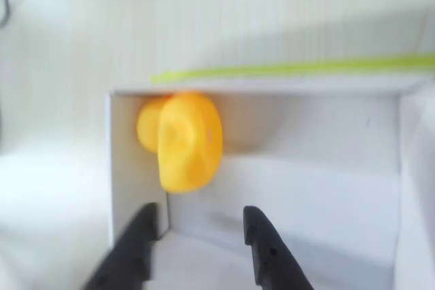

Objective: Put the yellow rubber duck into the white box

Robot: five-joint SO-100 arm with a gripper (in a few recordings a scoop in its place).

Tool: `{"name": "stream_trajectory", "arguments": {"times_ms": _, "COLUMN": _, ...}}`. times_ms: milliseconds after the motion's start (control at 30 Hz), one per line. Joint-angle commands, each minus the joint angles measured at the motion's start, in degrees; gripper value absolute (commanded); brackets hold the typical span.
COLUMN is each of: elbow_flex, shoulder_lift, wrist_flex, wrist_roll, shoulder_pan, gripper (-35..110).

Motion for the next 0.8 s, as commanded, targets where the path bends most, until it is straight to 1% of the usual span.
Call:
{"name": "stream_trajectory", "arguments": {"times_ms": 0, "elbow_flex": -2.9, "shoulder_lift": 20.5, "wrist_flex": 9.9, "wrist_roll": 9.9, "shoulder_pan": -5.3, "gripper": 2}}
{"name": "stream_trajectory", "arguments": {"times_ms": 67, "elbow_flex": -7.1, "shoulder_lift": 27.5, "wrist_flex": 17.2, "wrist_roll": 17.9, "shoulder_pan": -9.4, "gripper": 0}}
{"name": "stream_trajectory", "arguments": {"times_ms": 133, "elbow_flex": -10.9, "shoulder_lift": 35.2, "wrist_flex": 21.9, "wrist_roll": 27.4, "shoulder_pan": -13.9, "gripper": 0}}
{"name": "stream_trajectory", "arguments": {"times_ms": 200, "elbow_flex": -11.7, "shoulder_lift": 43.9, "wrist_flex": 22.8, "wrist_roll": 36.9, "shoulder_pan": -18.6, "gripper": 0}}
{"name": "stream_trajectory", "arguments": {"times_ms": 233, "elbow_flex": -10.5, "shoulder_lift": 48.5, "wrist_flex": 22.8, "wrist_roll": 40.0, "shoulder_pan": -21.2, "gripper": 0}}
{"name": "stream_trajectory", "arguments": {"times_ms": 333, "elbow_flex": 0.0, "shoulder_lift": 64.4, "wrist_flex": 21.4, "wrist_roll": 42.1, "shoulder_pan": -30.6, "gripper": 0}}
{"name": "stream_trajectory", "arguments": {"times_ms": 433, "elbow_flex": 16.9, "shoulder_lift": 82.1, "wrist_flex": 20.0, "wrist_roll": 42.7, "shoulder_pan": -42.0, "gripper": 0}}
{"name": "stream_trajectory", "arguments": {"times_ms": 533, "elbow_flex": 35.7, "shoulder_lift": 97.7, "wrist_flex": 25.3, "wrist_roll": 43.3, "shoulder_pan": -53.2, "gripper": 0}}
{"name": "stream_trajectory", "arguments": {"times_ms": 600, "elbow_flex": 47.2, "shoulder_lift": 104.6, "wrist_flex": 27.2, "wrist_roll": 43.3, "shoulder_pan": -55.6, "gripper": 0}}
{"name": "stream_trajectory", "arguments": {"times_ms": 633, "elbow_flex": 50.7, "shoulder_lift": 105.0, "wrist_flex": 28.7, "wrist_roll": 44.1, "shoulder_pan": -56.2, "gripper": 0}}
{"name": "stream_trajectory", "arguments": {"times_ms": 767, "elbow_flex": 61.6, "shoulder_lift": 105.0, "wrist_flex": 32.4, "wrist_roll": 51.9, "shoulder_pan": -55.0, "gripper": 0}}
